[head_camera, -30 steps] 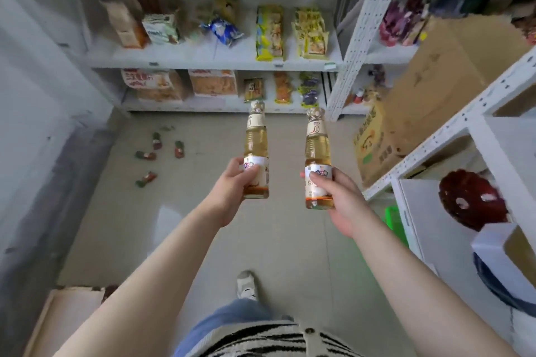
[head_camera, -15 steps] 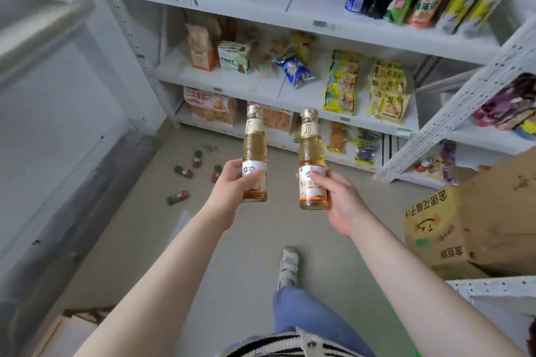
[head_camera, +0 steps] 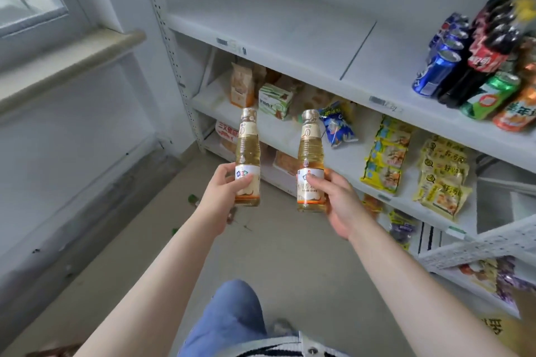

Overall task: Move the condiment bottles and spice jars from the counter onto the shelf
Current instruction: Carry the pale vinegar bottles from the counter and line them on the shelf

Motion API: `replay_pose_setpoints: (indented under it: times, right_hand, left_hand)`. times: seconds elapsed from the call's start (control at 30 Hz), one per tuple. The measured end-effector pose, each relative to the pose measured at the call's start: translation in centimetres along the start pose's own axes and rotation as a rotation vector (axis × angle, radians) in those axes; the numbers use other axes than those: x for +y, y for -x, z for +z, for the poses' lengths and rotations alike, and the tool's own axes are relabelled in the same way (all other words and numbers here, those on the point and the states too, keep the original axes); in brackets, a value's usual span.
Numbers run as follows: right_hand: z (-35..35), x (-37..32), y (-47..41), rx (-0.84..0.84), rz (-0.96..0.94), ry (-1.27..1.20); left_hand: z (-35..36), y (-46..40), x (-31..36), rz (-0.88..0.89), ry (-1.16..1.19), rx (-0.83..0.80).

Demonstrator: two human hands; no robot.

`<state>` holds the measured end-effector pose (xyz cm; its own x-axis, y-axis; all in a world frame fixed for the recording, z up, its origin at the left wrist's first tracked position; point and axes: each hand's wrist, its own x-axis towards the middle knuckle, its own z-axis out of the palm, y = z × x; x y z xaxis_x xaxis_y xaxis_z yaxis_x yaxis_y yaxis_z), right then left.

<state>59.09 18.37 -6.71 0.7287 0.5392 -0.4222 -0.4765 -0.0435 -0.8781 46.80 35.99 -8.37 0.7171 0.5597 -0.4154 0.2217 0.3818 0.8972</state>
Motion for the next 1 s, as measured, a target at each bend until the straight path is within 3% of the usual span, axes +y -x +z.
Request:
replay_pose_setpoints:
  times: [0.67,1.0]
  right_hand:
    - [15.0,-16.0,-29.0,0.098,-0.134,-0.047]
    - [18.2,-23.3,-43.8,0.108,-0.141,0.046]
  left_hand:
    - [-5.7,-33.5,24.0,0.128,-0.085,-0.151]
    - [-3.4,-51.0,32.9,0.214,-0.107,-0.146]
